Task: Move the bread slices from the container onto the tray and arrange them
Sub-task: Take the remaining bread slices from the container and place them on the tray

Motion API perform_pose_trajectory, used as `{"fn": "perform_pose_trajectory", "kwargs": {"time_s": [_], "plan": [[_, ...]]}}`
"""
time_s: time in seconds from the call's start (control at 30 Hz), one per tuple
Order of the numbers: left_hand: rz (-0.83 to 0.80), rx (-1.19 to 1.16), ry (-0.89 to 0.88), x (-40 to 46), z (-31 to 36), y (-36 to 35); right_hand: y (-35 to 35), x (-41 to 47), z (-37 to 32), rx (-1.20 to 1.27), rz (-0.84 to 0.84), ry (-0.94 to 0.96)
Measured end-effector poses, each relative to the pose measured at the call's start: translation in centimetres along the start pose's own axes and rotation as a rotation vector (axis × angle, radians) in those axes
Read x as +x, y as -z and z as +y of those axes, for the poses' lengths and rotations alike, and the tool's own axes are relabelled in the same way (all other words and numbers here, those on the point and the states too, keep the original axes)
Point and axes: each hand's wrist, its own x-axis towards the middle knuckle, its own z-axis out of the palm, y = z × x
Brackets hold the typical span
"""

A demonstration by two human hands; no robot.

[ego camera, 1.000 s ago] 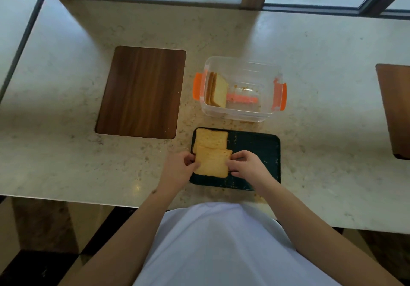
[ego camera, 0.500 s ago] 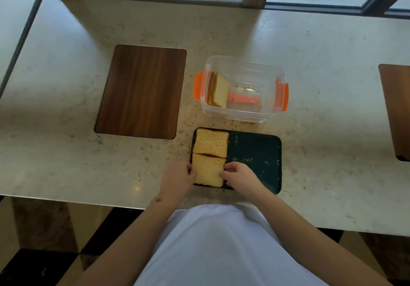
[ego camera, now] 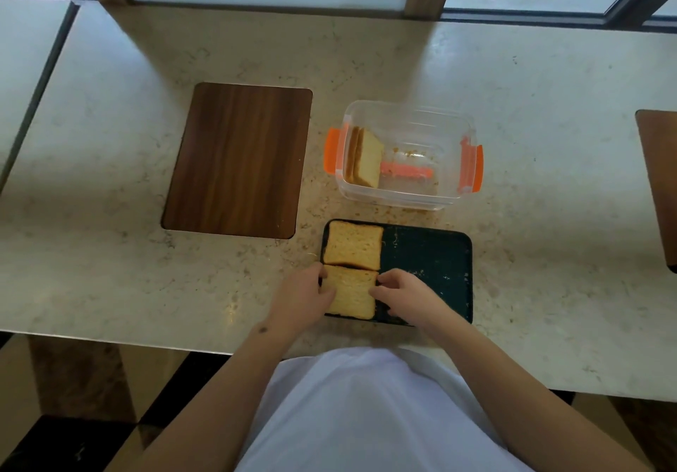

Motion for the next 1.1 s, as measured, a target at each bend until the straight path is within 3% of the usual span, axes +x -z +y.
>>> {"fn": "perform_pose_trajectory", "kwargs": {"time_s": [0.13, 0.23, 0.33, 0.4, 0.63, 0.9, 1.1], "plan": [[0.036, -0.131, -0.095, 1.4, 4.2, 4.7, 3.8, -1.0, -3.3, -0.063, 0.069, 0.134], [0.118, -0.294, -0.162, 2.6, 9.4, 8.7, 7.1, -1.8, -6.8, 0.093, 0.136, 0.307], [0.127, -0.565, -0.100, 4.8, 14.1, 11.1, 9.8, -0.7, -10.5, 0.230, 0.288, 0.416], [0.119, -0.639, -0.014, 6.9, 16.6, 11.6, 10.9, 1.5, -12.7, 0.272, 0.323, 0.377], [0.046, -0.685, 0.255, 11.6, 19.9, 10.3, 11.2, 7.3, -16.0, 0.484, 0.132, 0.022], [0.084, -0.618, 0.345, 13.9, 19.5, 8.7, 11.7, 9.7, -15.7, 0.369, 0.111, -0.100], [0.114, -0.473, 0.306, 14.8, 20.3, 8.5, 12.1, 10.6, -14.7, 0.377, 0.081, -0.170]]}}
